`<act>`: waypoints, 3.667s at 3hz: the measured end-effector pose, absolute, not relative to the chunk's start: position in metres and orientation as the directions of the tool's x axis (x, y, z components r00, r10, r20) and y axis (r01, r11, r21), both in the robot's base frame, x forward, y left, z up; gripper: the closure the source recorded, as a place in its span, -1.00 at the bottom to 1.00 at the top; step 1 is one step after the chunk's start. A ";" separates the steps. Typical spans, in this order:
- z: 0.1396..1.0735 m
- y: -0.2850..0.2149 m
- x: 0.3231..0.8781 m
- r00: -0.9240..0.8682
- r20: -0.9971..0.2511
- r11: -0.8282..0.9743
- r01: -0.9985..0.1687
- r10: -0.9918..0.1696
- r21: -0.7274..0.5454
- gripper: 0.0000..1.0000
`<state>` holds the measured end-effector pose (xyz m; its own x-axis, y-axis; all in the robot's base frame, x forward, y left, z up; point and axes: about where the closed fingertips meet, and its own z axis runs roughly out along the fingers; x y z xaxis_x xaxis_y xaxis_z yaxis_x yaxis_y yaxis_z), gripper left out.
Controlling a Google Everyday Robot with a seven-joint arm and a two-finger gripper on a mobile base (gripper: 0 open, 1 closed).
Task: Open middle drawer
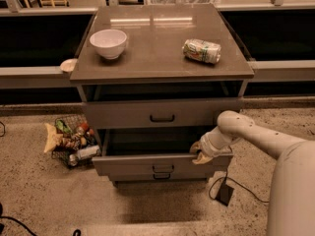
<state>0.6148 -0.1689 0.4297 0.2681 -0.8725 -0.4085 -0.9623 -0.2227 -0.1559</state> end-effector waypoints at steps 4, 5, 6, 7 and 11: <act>0.403 -0.164 0.530 0.243 -0.376 -0.290 -0.954 -0.894 0.074 -0.18; 0.405 -0.164 0.530 0.243 -0.376 -0.290 -0.954 -0.894 0.074 0.28; 0.413 -0.160 0.510 0.238 -0.385 -0.292 -0.952 -0.892 0.088 0.91; 0.417 -0.159 0.505 0.235 -0.390 -0.288 -0.954 -0.890 0.083 1.00; 0.410 -0.150 0.455 0.208 -0.481 -0.292 -0.950 -0.852 0.107 0.20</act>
Offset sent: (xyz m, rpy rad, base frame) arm -0.0834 0.0043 -0.0337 -0.1337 0.2076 0.0902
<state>0.4547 -0.1501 0.4103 0.2076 -0.8515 -0.4815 -0.9505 -0.2920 0.1065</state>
